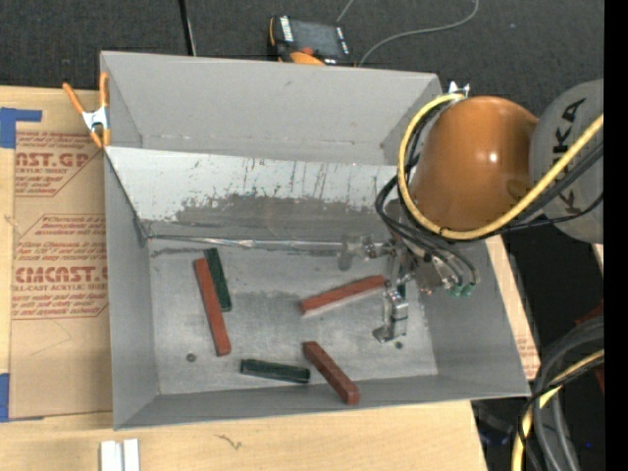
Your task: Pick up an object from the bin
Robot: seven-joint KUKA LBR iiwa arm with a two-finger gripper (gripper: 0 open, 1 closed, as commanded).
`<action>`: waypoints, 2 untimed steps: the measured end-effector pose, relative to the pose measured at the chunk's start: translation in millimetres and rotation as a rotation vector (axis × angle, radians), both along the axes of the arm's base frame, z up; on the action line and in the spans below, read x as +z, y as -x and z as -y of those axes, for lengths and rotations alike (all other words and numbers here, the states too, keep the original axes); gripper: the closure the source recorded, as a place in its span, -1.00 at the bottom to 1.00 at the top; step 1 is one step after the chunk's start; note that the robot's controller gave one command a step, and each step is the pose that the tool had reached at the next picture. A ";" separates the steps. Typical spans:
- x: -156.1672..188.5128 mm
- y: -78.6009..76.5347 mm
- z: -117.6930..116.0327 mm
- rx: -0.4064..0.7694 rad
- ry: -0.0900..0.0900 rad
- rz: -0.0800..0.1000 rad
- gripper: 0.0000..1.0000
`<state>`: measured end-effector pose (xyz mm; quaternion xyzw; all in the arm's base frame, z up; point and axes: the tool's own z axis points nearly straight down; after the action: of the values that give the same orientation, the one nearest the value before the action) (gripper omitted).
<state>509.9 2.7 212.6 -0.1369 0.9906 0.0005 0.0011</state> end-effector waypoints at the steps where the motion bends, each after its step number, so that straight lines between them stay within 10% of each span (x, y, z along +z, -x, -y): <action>1: -70.7 -82.8 66.0 0.103 0.003 0.000 -1.00; 2: -98.8 -78.1 45.1 0.191 0.000 -0.002 -1.00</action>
Offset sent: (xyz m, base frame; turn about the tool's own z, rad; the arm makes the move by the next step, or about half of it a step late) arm 0.0815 -0.0635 -0.0670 -0.1061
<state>587.9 -42.4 113.8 -0.2305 0.9731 0.0008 0.0001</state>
